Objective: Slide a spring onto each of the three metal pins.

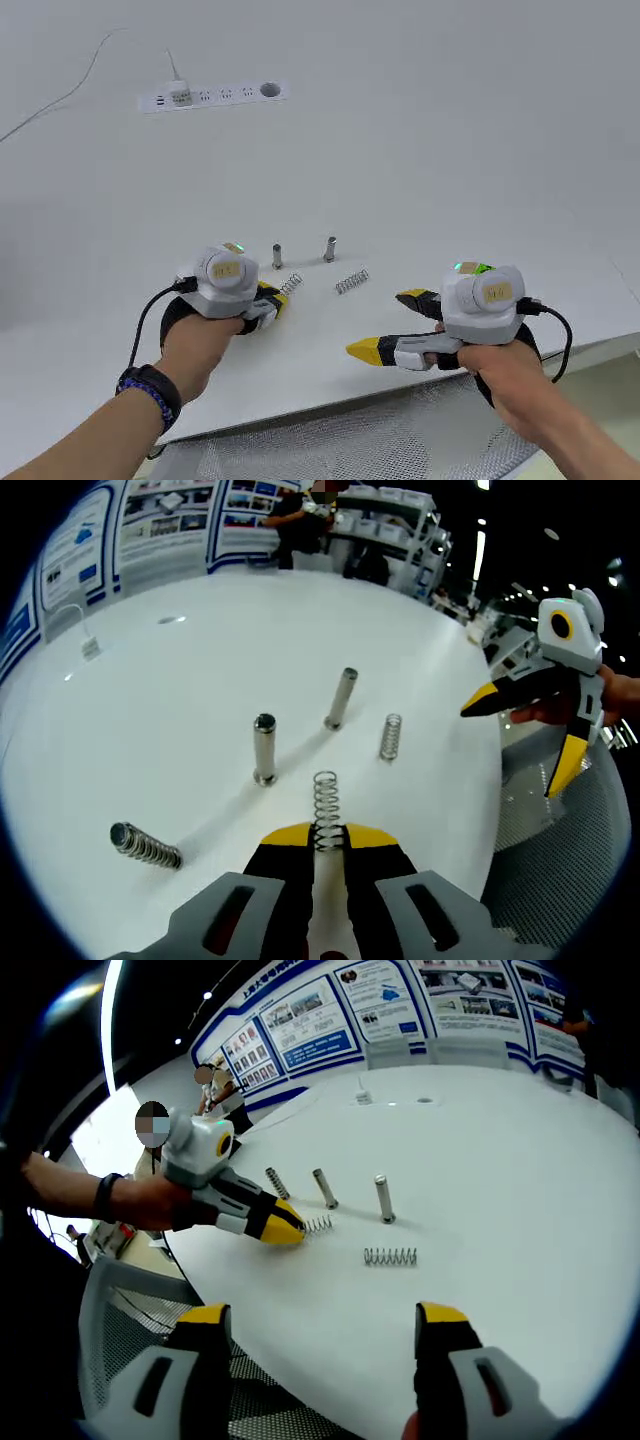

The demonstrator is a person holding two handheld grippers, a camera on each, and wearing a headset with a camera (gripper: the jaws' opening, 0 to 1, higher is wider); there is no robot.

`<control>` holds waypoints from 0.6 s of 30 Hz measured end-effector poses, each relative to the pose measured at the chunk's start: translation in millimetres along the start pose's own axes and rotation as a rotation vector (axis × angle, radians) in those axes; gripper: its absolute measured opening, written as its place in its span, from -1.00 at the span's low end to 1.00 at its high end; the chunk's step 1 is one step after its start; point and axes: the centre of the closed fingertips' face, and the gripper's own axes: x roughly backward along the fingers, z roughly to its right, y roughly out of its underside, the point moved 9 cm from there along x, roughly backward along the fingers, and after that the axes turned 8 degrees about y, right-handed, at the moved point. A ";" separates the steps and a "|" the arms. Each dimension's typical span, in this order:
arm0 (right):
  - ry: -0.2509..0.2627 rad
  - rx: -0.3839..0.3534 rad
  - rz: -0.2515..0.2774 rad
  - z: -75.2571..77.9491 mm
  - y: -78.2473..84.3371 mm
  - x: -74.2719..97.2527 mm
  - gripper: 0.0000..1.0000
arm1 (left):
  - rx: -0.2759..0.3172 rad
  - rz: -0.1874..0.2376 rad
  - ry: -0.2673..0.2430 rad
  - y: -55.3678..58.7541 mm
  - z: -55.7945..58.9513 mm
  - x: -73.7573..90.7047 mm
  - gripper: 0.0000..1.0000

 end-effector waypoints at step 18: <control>-0.030 -0.050 0.027 -5.6 -5.6 -3.1 0.47 | 0.069 0.043 0.026 14.2 16.8 33.4 -0.79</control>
